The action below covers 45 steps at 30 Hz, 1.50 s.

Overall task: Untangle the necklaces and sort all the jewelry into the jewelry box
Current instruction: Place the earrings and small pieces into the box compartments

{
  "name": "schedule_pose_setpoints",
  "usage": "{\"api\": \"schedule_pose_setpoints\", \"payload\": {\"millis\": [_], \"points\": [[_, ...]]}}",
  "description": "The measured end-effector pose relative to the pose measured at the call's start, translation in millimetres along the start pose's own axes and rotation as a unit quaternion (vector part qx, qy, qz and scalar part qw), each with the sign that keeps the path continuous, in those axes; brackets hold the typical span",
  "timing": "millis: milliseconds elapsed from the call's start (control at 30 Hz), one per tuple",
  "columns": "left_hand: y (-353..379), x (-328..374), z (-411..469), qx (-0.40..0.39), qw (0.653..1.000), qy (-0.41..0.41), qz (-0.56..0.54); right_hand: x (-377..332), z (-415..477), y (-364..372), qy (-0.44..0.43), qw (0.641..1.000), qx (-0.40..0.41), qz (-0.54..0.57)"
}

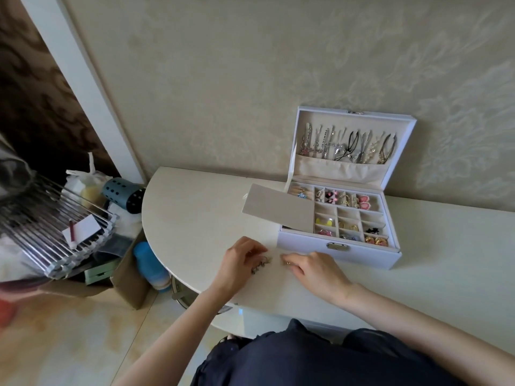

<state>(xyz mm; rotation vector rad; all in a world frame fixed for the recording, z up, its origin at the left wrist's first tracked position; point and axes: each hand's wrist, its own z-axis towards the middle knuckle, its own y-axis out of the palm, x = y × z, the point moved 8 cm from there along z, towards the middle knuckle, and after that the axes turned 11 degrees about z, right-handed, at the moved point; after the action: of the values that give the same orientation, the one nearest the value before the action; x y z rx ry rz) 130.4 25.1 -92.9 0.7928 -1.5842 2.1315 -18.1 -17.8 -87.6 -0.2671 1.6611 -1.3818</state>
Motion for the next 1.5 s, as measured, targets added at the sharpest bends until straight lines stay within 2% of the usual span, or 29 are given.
{"api": "schedule_pose_setpoints", "payload": {"millis": [133,300,467,600,867,1067,1233,1500], "points": [[-17,-11,-4,0.064,0.997,-0.047,-0.015,8,-3,-10,0.039,0.998,0.025,0.051],[-17,-25,-8,0.042,0.994,-0.085,0.046,12,-8,-13,0.067,0.994,0.033,0.077],[-1,-10,-14,0.016,0.998,-0.051,0.04,16,-10,-12,0.08,0.993,0.026,0.086],[2,-1,-6,0.029,0.998,-0.044,0.039,20,-10,-11,0.097,0.99,0.019,0.104],[13,10,14,-0.051,0.976,-0.055,0.205,25,-13,-13,0.115,0.986,0.027,0.115],[14,22,17,-0.038,0.971,-0.014,0.234,29,-17,-16,0.12,0.986,0.044,0.107],[9,33,15,0.003,0.983,0.034,0.183,33,-19,-19,0.117,0.985,0.056,0.112],[14,37,16,-0.015,0.995,0.043,0.092,20,-14,-19,0.082,0.994,0.031,0.069]]}}
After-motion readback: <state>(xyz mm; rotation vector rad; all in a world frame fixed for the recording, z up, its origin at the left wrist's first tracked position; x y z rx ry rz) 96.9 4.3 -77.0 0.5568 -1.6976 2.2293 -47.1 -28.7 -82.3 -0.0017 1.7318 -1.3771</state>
